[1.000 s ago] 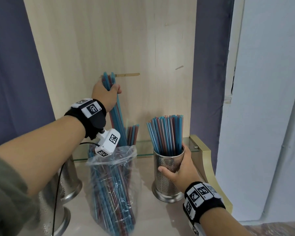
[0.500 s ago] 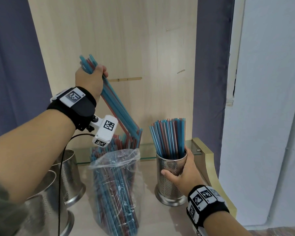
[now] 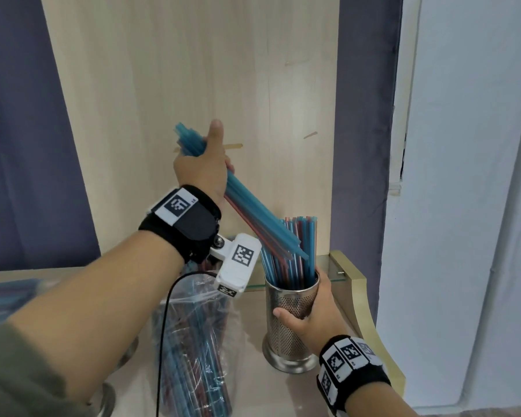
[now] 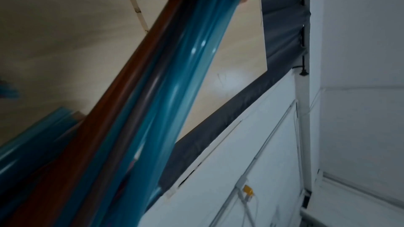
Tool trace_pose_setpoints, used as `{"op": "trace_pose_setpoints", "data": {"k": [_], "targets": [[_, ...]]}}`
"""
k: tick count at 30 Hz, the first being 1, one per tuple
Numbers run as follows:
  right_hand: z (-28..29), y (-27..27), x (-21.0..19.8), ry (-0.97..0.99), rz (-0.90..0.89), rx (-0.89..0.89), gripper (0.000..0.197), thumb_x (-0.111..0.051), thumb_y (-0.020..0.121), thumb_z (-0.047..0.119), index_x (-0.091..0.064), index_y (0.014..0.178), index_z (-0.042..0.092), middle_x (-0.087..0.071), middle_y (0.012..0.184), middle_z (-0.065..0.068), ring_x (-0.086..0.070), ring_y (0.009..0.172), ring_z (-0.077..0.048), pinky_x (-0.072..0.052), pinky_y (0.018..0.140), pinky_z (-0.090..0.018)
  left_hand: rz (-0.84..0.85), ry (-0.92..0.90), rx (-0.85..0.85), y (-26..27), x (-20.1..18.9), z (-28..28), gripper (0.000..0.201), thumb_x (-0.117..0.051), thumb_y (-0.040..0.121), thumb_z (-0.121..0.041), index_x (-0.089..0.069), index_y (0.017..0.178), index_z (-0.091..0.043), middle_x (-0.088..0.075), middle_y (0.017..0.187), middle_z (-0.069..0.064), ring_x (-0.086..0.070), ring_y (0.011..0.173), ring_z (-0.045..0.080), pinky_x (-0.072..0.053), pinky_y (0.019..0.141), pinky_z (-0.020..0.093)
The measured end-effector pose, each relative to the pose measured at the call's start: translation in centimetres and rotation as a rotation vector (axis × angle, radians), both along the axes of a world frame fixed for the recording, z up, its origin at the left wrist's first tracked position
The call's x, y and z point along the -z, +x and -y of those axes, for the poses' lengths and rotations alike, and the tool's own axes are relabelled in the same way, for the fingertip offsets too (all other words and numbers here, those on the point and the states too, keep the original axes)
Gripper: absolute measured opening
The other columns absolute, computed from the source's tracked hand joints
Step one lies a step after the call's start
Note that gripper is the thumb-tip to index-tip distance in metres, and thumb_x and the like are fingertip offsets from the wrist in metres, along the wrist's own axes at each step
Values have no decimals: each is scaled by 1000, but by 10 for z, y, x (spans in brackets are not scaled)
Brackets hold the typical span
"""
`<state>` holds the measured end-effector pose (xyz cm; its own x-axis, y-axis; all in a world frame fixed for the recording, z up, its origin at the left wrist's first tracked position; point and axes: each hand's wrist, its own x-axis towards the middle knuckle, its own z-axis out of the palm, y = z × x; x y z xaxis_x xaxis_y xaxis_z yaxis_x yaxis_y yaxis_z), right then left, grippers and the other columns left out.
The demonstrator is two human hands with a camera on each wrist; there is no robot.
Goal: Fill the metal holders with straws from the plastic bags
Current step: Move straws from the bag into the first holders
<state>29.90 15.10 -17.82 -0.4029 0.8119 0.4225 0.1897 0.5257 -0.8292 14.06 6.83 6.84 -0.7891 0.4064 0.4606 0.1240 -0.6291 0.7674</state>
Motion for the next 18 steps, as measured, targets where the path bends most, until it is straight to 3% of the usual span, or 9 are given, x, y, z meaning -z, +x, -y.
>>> {"op": "trace_pose_setpoints", "data": {"k": [2,9,13,16,18], "targets": [[0,0,-1,-1,1,-2,119,-84,49,62,-18,147,41,-48,139,16,-50,127,-9,-45,108,-39,-18,8,-1,8,8,-6,44,-69,86,-47,-50,70,-11,-51,46,-4,-50,43,10,-47,53,22],[1,0,-2,25,-27,-18,112,-85,53,58,-21,143,43,-47,133,21,-49,125,-3,-42,108,-30,-90,-106,-64,14,41,-21,36,-69,87,-42,-52,82,-10,-57,57,1,-51,40,3,-44,45,15],[0,0,-1,35,-26,-7,114,-84,51,59,-23,145,36,-49,134,20,-49,126,-3,-43,109,-32,-194,-150,-110,13,55,-26,28,-72,86,-34,-54,84,-14,-62,68,1,-59,49,2,-50,51,17],[-1,-1,-1,35,-7,0,115,-80,50,65,-21,145,38,-50,134,20,-50,126,-4,-45,108,-34,-302,-211,-111,13,71,-32,25,-74,84,-30,-55,86,-13,-66,76,10,-65,62,15,-57,62,30],[-1,-1,1,36,-20,-1,114,-82,51,63,-22,145,38,-50,134,21,-50,126,-2,-45,108,-35,-349,-251,-109,13,82,-37,24,-75,82,-30,-58,83,-12,-67,75,11,-65,64,20,-56,65,33]]}}
